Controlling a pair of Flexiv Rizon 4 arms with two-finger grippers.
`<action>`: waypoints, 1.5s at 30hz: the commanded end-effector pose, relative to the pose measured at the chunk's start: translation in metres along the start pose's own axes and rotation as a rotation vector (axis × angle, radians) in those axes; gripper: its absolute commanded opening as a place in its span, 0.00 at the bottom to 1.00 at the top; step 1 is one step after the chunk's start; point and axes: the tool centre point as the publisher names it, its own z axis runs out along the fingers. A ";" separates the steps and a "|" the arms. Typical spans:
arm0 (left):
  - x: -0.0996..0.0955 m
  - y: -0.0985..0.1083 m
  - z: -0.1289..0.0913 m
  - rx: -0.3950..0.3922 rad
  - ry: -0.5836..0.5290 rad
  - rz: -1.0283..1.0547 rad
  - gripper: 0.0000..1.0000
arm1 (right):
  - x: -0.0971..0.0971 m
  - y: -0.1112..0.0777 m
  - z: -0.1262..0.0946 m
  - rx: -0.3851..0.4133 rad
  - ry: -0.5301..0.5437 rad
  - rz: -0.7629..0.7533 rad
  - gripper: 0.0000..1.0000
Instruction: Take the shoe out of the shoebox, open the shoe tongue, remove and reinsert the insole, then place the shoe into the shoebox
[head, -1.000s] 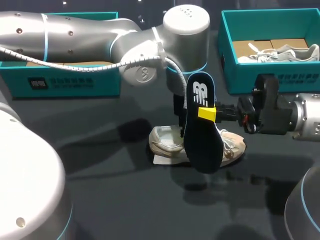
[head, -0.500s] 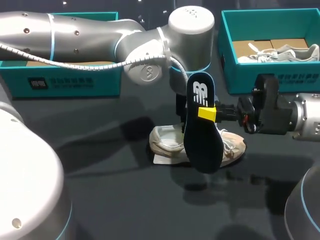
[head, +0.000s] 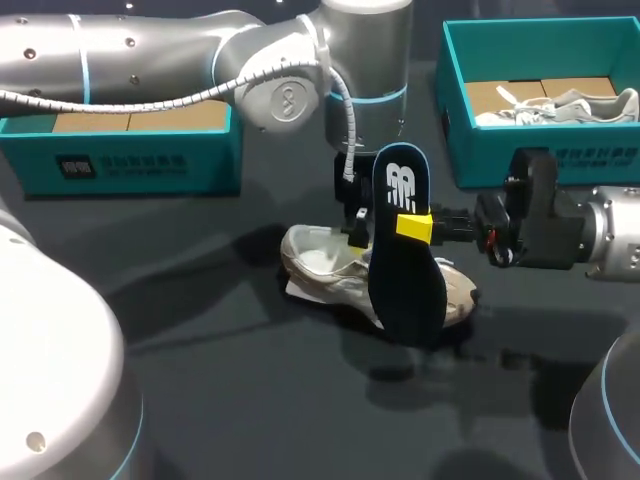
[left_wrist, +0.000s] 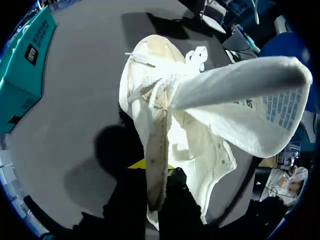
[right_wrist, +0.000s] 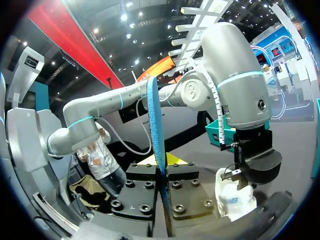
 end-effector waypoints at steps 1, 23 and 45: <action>0.003 0.001 -0.002 0.002 -0.004 0.001 0.00 | 0.002 -0.001 0.001 0.000 -0.004 0.000 0.00; 0.002 0.011 -0.018 -0.077 0.022 0.635 0.00 | 0.002 -0.001 0.001 0.000 -0.004 0.000 0.00; 0.010 0.010 -0.008 -0.185 -0.031 1.305 0.00 | 0.002 -0.001 0.001 0.000 -0.004 0.000 0.00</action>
